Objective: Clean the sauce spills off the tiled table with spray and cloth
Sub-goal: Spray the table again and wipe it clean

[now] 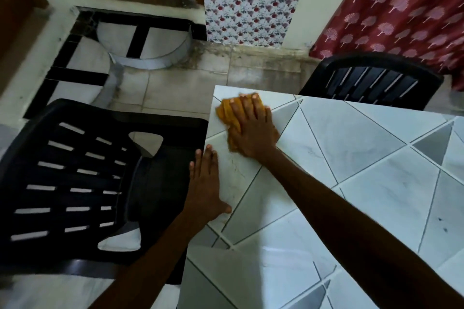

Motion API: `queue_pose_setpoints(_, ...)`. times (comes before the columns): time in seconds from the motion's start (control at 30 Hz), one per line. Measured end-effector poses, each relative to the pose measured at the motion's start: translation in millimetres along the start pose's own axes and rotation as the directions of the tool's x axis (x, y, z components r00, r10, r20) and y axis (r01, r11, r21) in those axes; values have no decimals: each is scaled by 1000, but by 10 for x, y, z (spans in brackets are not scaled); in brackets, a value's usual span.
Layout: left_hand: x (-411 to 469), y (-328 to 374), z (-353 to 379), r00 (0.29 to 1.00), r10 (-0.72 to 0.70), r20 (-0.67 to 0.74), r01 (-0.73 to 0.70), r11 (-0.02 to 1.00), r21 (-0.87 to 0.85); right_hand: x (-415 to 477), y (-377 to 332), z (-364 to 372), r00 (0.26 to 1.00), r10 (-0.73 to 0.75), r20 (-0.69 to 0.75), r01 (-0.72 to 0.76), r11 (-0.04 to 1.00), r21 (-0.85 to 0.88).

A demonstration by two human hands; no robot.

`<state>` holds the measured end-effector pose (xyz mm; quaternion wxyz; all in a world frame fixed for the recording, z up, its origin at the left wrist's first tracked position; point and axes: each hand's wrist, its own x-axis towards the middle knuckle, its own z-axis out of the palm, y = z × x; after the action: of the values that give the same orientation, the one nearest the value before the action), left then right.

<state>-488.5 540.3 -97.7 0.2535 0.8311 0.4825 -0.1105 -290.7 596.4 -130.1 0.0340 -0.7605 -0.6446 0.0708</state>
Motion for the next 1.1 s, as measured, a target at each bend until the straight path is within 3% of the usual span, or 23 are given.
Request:
queue_pose_setpoints(0.1,-124,-21,119,998,-49,-49,40,982,-183,-662,168,-1,975,-221,27,220,975,21)
queue_pose_setpoints(0.17,-171,-6,174,996,-50,-76,27,961,-276,-805,402,-40,973,-223,63,223,975,10)
queue_pose_setpoints(0.23,-196,19,200,993,-62,-100,25,942,-333,-535,548,-53,999,-13,51,13,1000,5)
queue_pose_setpoints(0.3,-203,13,209,989,-74,-126,20,924,-381,25,466,-128,966,260,0,-260,964,52)
queue_pose_setpoints(0.37,-242,-27,220,985,-87,-146,12,891,-454,523,190,-173,934,357,21,-357,929,98)
queue_pose_setpoints(0.47,-374,-79,239,960,-213,-182,54,779,-625,695,-330,-49,992,126,-14,-125,990,59)
queue_pose_setpoints(0.57,-519,-228,276,922,-363,-133,132,619,-774,1,-651,164,992,-126,4,125,989,77)
queue_pose_setpoints(0.67,-660,-355,262,918,-391,66,224,376,-899,-1023,-611,192,974,-227,1,226,969,99)
queue_pose_setpoints(0.77,-797,-435,290,910,-387,145,286,337,-897,-1464,-149,188,950,-310,48,310,951,-3)
queue_pose_setpoints(0.8,-823,-455,323,911,-388,142,288,348,-892,-1360,44,161,962,-267,60,270,962,-40)
queue_pose_setpoints(0.87,-865,-477,392,913,-385,134,284,366,-886,-961,266,92,998,-32,48,34,998,-47)
queue_pose_setpoints(0.97,-923,-496,441,912,-395,113,266,357,-895,-339,144,-14,956,292,-31,-289,955,58)
queue_pose_setpoints(1.03,-958,-505,442,901,-414,129,274,314,-909,-257,-146,21,959,279,-53,-275,959,69)
queue_pose_setpoints(1.1,-968,-525,446,886,-437,157,287,249,-925,-547,-466,121,991,129,-41,-127,990,61)
